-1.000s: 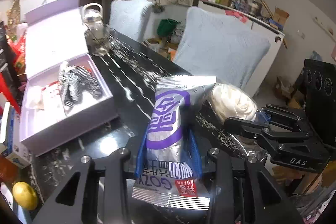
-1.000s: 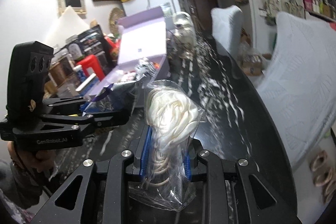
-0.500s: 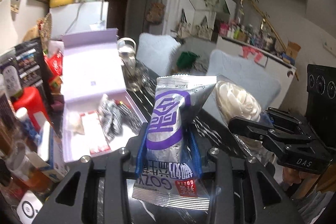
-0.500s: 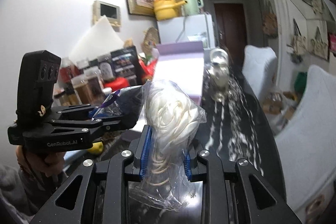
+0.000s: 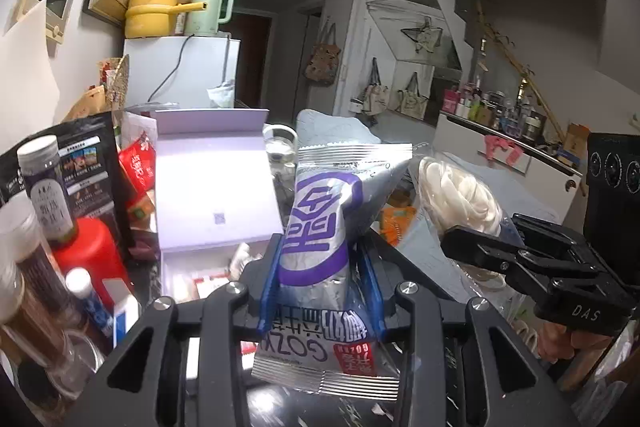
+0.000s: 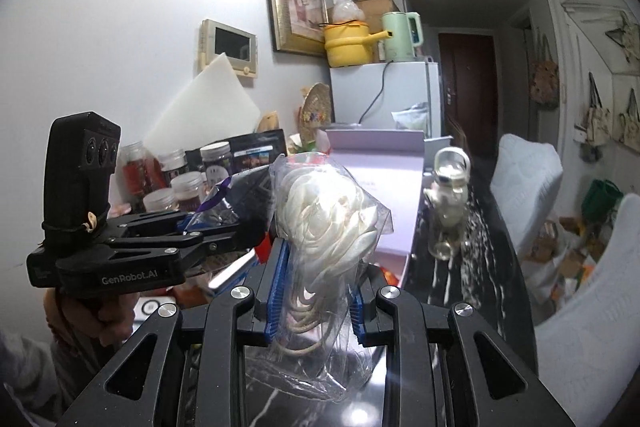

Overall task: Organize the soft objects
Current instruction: 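Carry the silver bag and cord bag with both grippers to the gift box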

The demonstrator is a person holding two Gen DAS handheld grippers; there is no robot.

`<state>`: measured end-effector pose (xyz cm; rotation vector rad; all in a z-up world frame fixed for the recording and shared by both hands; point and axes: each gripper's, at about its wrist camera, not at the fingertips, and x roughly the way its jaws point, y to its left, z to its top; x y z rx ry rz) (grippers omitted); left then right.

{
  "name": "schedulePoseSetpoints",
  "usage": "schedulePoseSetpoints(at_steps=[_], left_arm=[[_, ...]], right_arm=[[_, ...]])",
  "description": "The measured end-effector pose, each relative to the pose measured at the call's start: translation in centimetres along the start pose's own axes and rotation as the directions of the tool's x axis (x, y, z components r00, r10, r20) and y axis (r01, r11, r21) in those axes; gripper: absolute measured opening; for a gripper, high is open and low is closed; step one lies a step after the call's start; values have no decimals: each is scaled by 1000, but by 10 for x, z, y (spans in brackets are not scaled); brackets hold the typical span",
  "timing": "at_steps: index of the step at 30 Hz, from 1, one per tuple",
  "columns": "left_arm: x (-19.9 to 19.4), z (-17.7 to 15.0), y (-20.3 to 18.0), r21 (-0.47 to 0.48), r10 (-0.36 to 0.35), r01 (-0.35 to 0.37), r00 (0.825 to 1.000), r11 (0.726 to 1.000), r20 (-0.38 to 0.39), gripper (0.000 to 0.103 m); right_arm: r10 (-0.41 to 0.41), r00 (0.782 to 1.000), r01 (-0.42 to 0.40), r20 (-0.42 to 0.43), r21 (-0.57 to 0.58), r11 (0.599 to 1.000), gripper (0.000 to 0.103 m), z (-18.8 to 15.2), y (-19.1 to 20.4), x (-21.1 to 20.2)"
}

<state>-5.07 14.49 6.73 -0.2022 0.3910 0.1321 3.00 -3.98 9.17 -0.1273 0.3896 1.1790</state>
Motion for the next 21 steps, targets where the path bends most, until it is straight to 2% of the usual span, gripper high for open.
schedulePoseSetpoints(at_steps=[14,21], left_arm=[[56,20,45,-36,64,-65,998,997,-13,36],[84,19,65,-57,110,-113,992,992,-59,36]], right_arm=[[34,999,-33,-30,34,999,27,23,-27,77],[20,997,-18,-72,28,999,27,25,-36,113]])
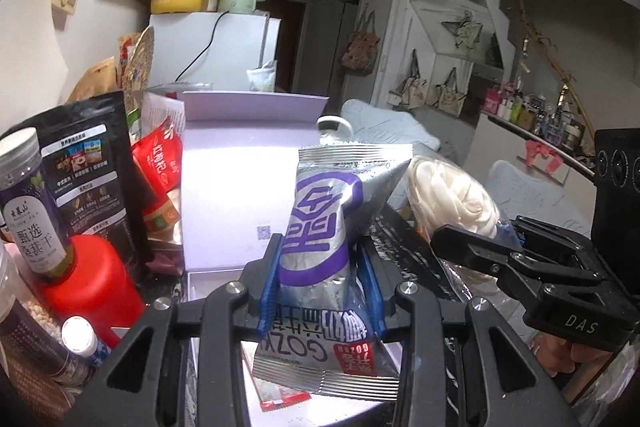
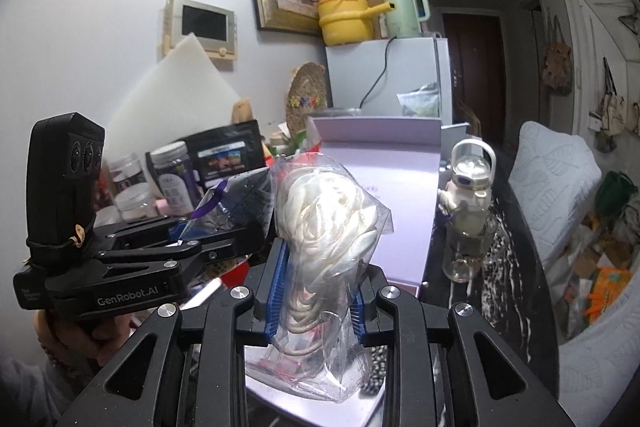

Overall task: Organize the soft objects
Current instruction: 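Carry the silver bag and cord bag with both grippers to the gift box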

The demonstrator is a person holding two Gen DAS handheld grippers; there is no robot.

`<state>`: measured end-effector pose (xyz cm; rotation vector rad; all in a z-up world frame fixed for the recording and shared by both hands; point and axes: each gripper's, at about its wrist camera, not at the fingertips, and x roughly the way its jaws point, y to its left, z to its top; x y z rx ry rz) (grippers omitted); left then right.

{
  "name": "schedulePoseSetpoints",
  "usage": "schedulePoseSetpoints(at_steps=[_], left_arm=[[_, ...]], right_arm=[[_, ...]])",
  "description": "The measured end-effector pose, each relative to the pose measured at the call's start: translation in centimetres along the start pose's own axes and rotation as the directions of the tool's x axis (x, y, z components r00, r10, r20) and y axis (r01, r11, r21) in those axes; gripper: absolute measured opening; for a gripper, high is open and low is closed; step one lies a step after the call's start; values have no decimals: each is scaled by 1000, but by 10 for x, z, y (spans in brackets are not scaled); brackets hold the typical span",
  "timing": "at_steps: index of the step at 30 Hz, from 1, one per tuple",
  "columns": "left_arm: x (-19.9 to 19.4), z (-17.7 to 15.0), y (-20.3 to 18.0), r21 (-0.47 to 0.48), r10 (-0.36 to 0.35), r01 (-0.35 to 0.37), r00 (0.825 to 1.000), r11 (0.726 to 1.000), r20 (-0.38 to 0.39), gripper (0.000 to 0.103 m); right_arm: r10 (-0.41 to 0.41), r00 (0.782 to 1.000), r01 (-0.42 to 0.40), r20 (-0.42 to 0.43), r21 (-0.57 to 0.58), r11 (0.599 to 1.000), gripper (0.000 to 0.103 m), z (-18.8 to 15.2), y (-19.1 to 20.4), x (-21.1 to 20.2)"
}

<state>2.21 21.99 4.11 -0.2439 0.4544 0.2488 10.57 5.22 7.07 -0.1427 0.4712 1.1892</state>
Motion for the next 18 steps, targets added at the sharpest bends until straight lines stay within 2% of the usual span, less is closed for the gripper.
schedulePoseSetpoints(at_steps=[5,10,18], left_arm=[[18,-3,7,-6,32,-33,999,999,-37,36],[38,-8,15,-10,69,-70,994,998,-80,36],[68,-19,24,-6,133,-135,981,991,-143,36]], right_arm=[[0,999,1,-34,16,1000,28,-4,-9,21],[-32,997,35,-76,26,999,28,-10,-20,39],[-29,986,38,-162,52,998,28,-25,-38,69]])
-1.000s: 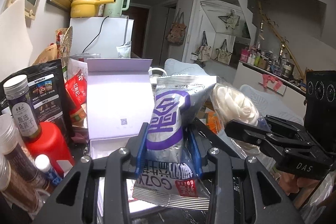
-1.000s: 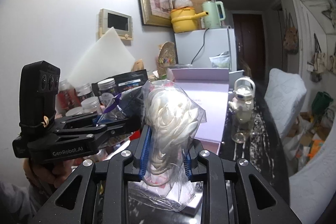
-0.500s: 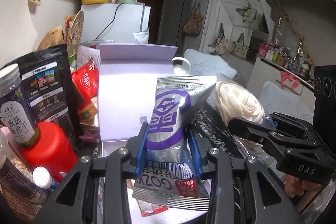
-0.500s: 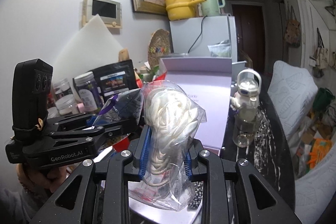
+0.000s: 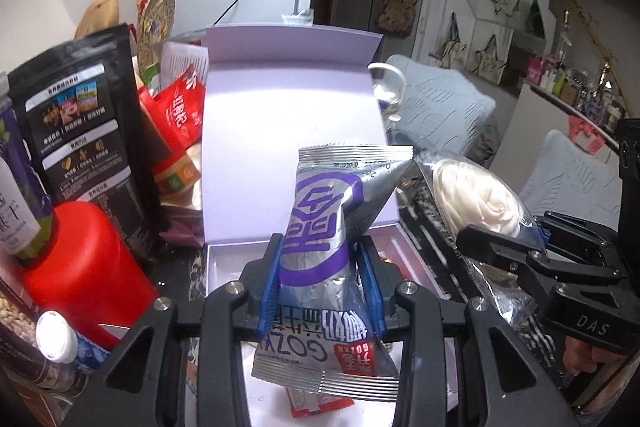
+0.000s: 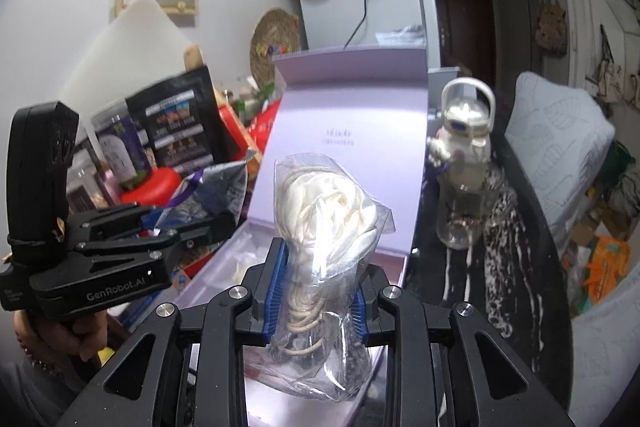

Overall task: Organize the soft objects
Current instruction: 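Carry the silver bag and cord bag with both grippers to the gift box, then lower both bags into the gift box and open both grippers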

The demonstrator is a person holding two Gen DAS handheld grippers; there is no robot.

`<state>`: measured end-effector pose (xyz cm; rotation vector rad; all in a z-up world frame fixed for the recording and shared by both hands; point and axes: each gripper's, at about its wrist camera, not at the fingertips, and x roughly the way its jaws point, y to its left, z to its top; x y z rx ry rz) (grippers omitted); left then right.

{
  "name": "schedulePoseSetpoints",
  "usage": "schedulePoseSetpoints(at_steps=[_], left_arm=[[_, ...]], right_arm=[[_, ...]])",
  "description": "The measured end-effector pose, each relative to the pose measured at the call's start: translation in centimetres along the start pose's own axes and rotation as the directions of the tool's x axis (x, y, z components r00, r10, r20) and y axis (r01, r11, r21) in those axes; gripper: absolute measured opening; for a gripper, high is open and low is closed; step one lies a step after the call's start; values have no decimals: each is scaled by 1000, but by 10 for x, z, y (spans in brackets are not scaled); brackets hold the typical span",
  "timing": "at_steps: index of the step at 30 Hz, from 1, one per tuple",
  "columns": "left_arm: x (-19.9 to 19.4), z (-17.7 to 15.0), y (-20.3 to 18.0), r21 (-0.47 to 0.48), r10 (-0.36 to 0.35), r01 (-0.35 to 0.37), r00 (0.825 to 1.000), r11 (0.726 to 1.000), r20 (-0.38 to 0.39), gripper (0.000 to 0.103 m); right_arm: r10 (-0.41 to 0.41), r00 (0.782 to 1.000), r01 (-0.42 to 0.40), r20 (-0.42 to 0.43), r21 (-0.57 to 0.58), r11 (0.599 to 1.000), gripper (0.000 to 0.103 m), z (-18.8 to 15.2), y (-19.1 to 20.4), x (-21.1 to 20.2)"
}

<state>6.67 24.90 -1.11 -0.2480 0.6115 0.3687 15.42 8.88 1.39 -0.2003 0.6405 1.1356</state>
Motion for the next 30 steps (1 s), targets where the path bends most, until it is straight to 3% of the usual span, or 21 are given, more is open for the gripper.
schedulePoseSetpoints(at_steps=[14,21,30], left_arm=[[51,-17,4,28,90,-87,987,996,-134,36],[69,-26,2,38,112,-107,972,994,-209,36],[93,-37,7,44,148,-141,939,989,-309,36]], right_arm=[[-8,993,13,-120,38,999,29,-17,-15,45],[-1,989,9,-151,53,999,30,-25,-20,59],[-26,984,34,-177,42,999,30,-34,-23,74]])
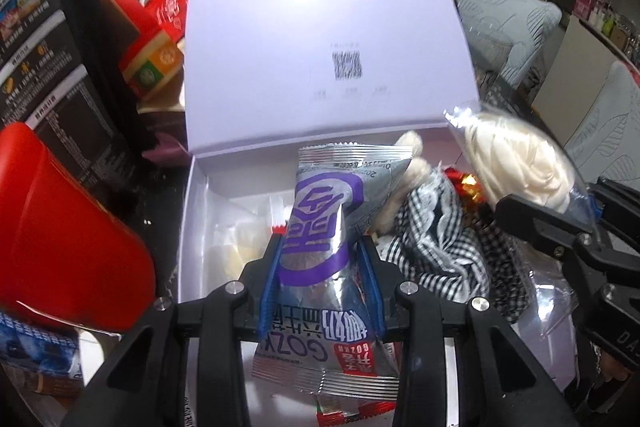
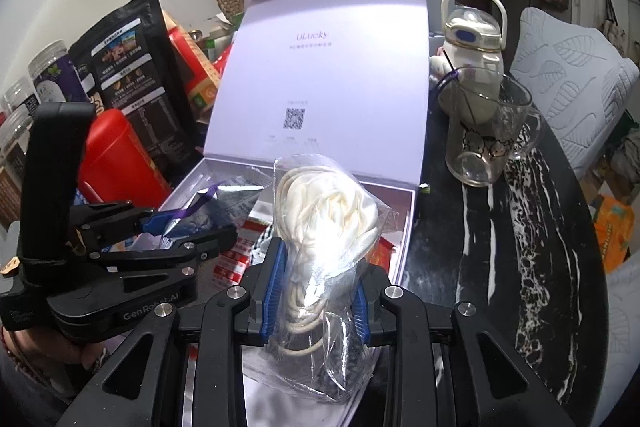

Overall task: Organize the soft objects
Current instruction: 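Lower both bags into the gift box and open both grippers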

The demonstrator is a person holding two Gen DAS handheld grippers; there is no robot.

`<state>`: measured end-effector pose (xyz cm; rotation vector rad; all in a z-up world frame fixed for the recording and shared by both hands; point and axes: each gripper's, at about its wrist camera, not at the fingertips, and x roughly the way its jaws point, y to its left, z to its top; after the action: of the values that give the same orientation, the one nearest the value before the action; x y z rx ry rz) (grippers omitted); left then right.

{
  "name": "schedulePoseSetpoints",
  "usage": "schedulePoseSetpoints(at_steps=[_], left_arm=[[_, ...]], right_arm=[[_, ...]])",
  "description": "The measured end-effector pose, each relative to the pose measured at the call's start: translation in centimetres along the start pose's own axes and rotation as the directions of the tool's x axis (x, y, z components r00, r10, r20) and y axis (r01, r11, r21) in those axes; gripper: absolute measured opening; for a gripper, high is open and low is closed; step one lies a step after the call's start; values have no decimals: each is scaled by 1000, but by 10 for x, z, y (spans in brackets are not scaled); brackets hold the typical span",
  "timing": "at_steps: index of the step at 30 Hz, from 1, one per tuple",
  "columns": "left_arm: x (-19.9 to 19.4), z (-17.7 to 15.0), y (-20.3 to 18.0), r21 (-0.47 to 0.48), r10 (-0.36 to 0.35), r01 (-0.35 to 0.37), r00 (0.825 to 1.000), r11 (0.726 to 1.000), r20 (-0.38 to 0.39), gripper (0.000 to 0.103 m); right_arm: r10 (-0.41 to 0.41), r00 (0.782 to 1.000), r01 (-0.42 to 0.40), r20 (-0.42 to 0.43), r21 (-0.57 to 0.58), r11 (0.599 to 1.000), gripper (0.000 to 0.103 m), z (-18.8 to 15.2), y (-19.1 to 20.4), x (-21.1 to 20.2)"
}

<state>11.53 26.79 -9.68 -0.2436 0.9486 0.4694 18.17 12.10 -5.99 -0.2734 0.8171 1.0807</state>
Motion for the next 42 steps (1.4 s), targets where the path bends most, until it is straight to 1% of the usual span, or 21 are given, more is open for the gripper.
schedulePoseSetpoints(at_steps=[2,9,15,18,21,24,29,33,38,42], left_arm=[[6,0,0,-6,0,0,999,1000,-32,36],[8,0,-2,7,12,-12,999,1000,-40,36],[11,7,2,-14,-9,8,997,1000,-72,36],[12,7,2,-14,18,-19,997,1000,-80,36],[10,8,-4,-2,46,-46,996,999,-79,36],[7,8,-6,1,56,-56,996,998,-76,36],[2,8,-9,-2,65,-65,994,998,-83,36],[2,8,-9,2,68,-68,994,998,-82,36],[4,12,-9,-5,63,-64,994,998,-84,37],[-2,12,-7,-6,57,-58,996,998,-63,37]], right_arm=[[-2,1000,2,-2,0,1000,30,-1,0,2],[-4,1000,4,-14,-16,1000,31,-2,2,8],[-6,1000,6,-10,-44,999,35,-4,9,12],[-13,1000,12,-18,-52,999,37,-6,12,15],[-26,999,24,-28,-58,998,39,-6,12,18],[-26,999,25,-31,-58,998,40,-6,11,20],[-28,998,25,-51,-43,999,46,-6,9,24],[-30,997,27,-71,-38,999,51,-7,7,27],[-33,996,31,-80,-32,999,52,-8,5,27],[-38,996,36,-85,-24,999,55,-6,5,24]])
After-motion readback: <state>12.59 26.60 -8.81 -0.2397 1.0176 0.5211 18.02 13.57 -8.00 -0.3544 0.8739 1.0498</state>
